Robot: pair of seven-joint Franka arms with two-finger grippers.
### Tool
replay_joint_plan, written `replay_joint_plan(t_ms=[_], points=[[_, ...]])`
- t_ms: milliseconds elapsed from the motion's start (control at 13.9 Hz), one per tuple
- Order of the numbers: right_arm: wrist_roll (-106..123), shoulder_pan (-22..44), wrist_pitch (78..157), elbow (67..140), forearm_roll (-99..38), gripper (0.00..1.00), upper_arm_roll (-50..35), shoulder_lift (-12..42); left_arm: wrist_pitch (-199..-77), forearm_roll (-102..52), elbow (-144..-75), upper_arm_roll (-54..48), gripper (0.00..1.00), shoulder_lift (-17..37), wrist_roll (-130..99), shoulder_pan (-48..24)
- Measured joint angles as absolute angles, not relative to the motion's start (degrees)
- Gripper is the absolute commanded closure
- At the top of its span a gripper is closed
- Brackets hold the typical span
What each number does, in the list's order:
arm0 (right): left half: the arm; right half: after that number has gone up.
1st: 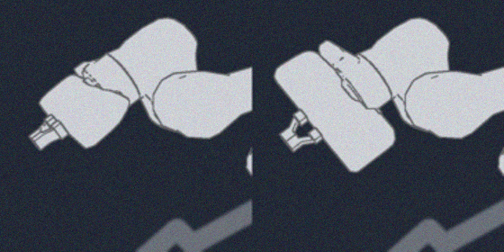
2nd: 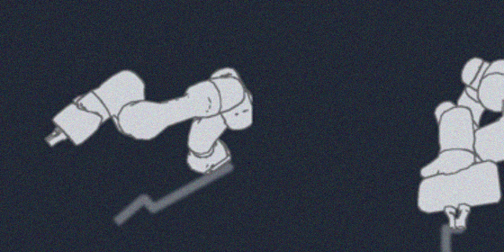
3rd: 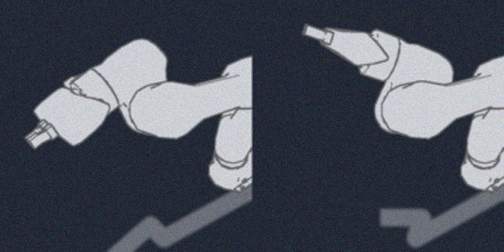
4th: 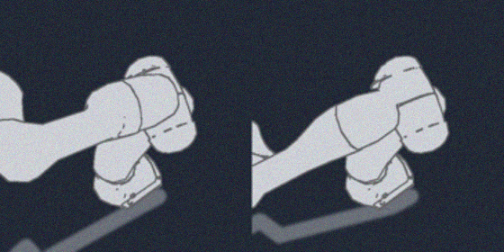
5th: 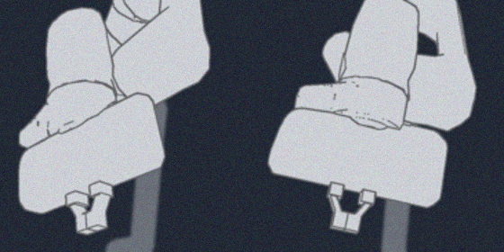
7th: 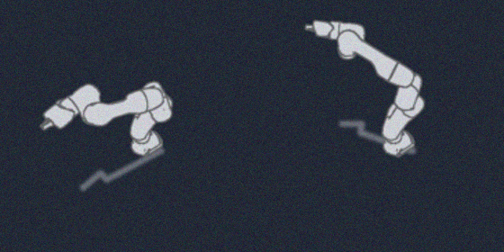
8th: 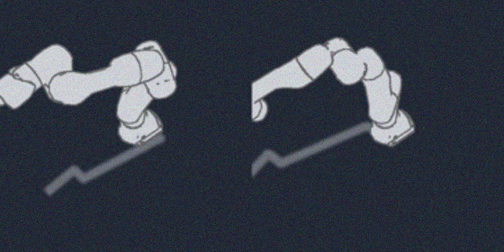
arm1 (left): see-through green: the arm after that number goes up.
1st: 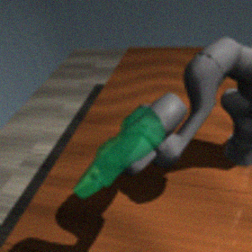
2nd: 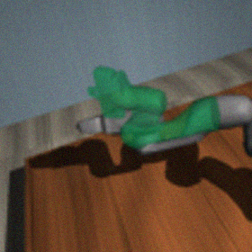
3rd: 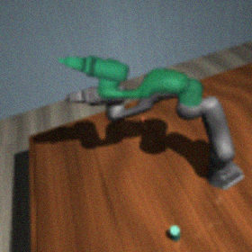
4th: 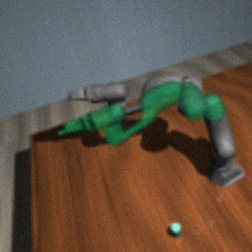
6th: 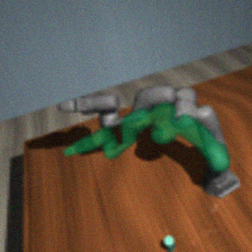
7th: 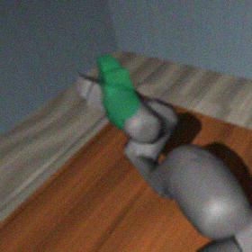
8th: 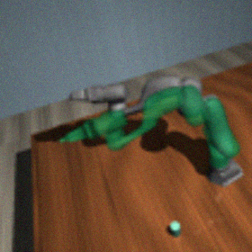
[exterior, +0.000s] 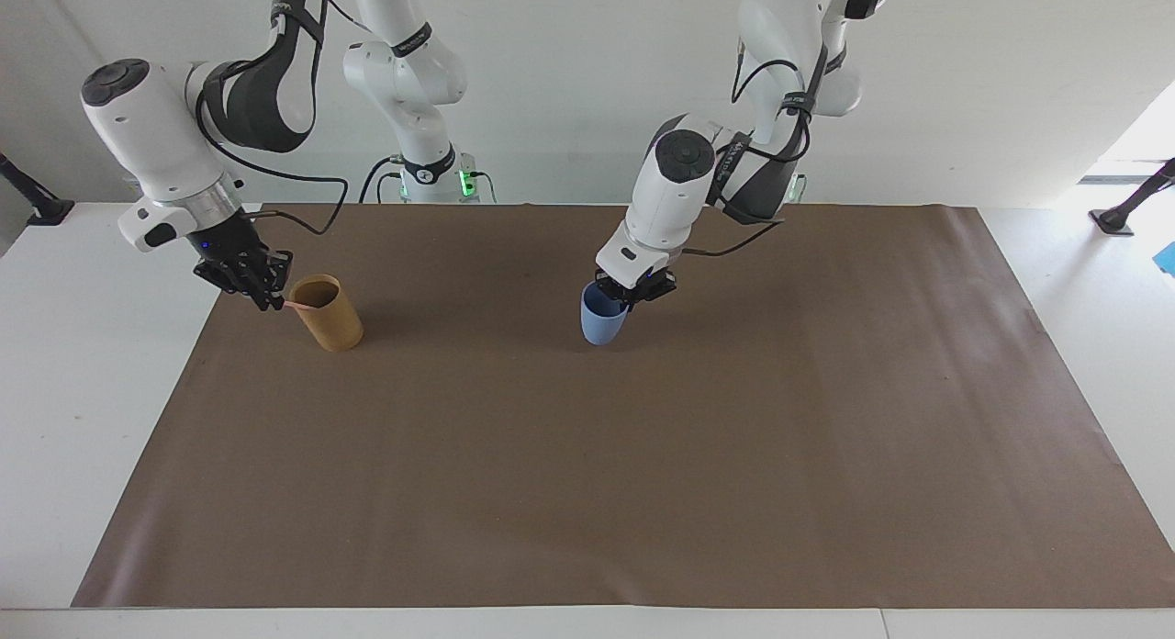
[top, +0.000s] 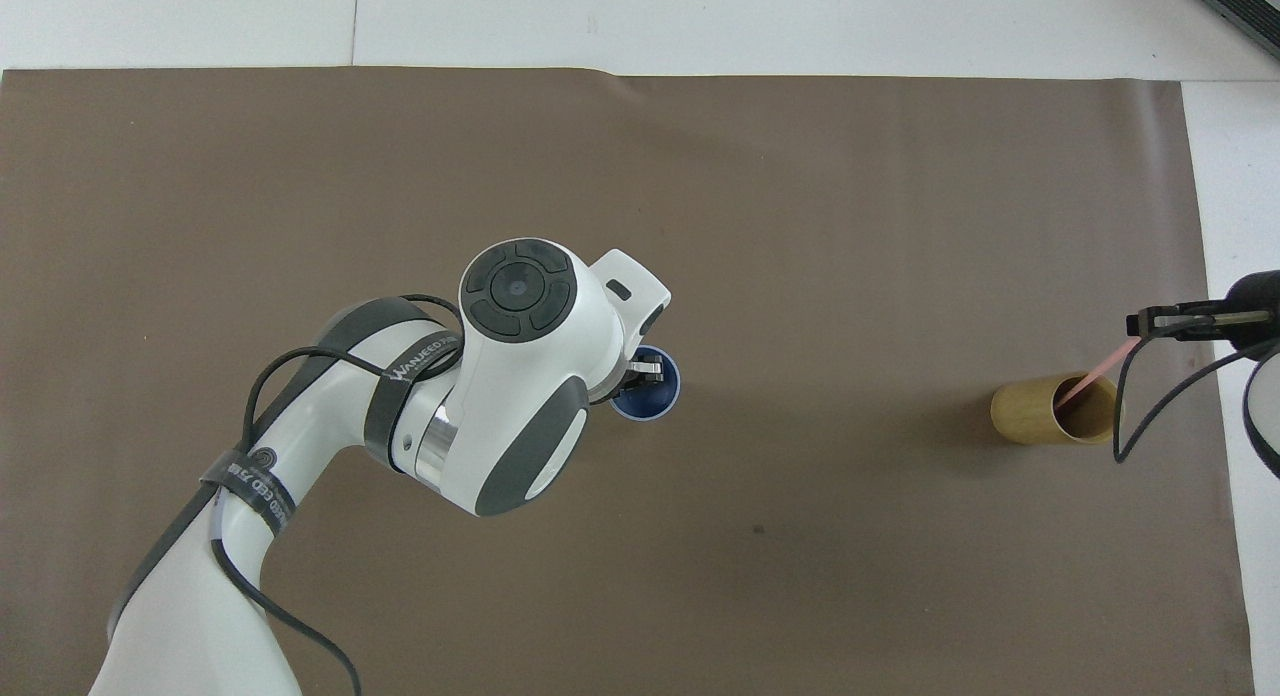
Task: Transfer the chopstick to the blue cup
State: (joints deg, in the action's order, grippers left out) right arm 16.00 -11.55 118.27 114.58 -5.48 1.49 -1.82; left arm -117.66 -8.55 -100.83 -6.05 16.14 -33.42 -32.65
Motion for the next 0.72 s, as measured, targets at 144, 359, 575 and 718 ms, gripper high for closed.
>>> replay_joint_plan(t_ms=[144,359,575,718], points=[[16.0,-11.6,118.1,114.5,-5.6,1.0,1.5,-1.8,-118.6,-8.6,-100.8,-6.1,1.0,16.8,-33.7,-33.3],[16.0,-11.6,117.9,114.2,-5.6,1.0,1.5,-1.9,-118.7,-8.6,-100.9,-6.0,1.0,17.8,-34.7,-34.3],[15.3,-11.5,117.3,111.7,-5.6,1.0,1.3,-2.3,-119.4,-8.5,-100.9,-6.0,1.0,19.0,-35.4,-34.8],[12.7,-11.4,113.0,108.5,-5.6,1.0,1.0,-2.9,-119.4,-8.4,-100.9,-5.9,1.0,19.2,-35.5,-34.8]])
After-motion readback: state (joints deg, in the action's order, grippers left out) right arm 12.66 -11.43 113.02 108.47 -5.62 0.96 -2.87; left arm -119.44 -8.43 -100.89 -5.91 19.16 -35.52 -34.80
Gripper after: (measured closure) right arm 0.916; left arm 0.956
